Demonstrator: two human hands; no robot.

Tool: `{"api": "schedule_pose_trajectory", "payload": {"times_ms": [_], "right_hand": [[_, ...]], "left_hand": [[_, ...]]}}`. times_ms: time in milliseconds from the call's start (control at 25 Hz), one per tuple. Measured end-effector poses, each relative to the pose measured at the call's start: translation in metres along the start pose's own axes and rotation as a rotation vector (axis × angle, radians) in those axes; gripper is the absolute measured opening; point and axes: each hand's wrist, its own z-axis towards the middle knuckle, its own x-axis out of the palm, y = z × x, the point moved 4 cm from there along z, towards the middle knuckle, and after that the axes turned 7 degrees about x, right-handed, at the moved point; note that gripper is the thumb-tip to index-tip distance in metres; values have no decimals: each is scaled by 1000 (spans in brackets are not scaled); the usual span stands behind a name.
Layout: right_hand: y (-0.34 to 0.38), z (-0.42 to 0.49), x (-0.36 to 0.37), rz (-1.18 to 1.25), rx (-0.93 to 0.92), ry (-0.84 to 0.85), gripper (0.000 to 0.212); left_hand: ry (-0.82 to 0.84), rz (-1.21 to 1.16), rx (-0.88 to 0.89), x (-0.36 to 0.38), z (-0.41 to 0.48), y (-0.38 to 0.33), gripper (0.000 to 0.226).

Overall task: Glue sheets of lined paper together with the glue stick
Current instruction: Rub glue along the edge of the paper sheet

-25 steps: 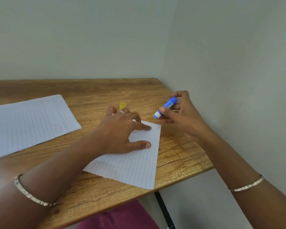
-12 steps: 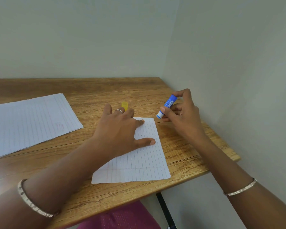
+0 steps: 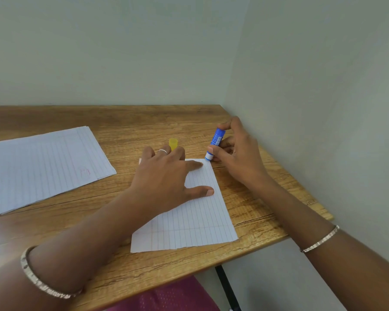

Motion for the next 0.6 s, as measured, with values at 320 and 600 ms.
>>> {"api": "schedule_pose_trajectory", "payload": {"times_ms": [320, 600], "right_hand": [[10, -9, 0, -80, -108, 43, 42], [18, -6, -26, 54, -76, -51, 41]], "left_hand": [[80, -143, -15, 4, 0, 8, 102], [81, -155, -11, 6, 1, 10, 104]]}}
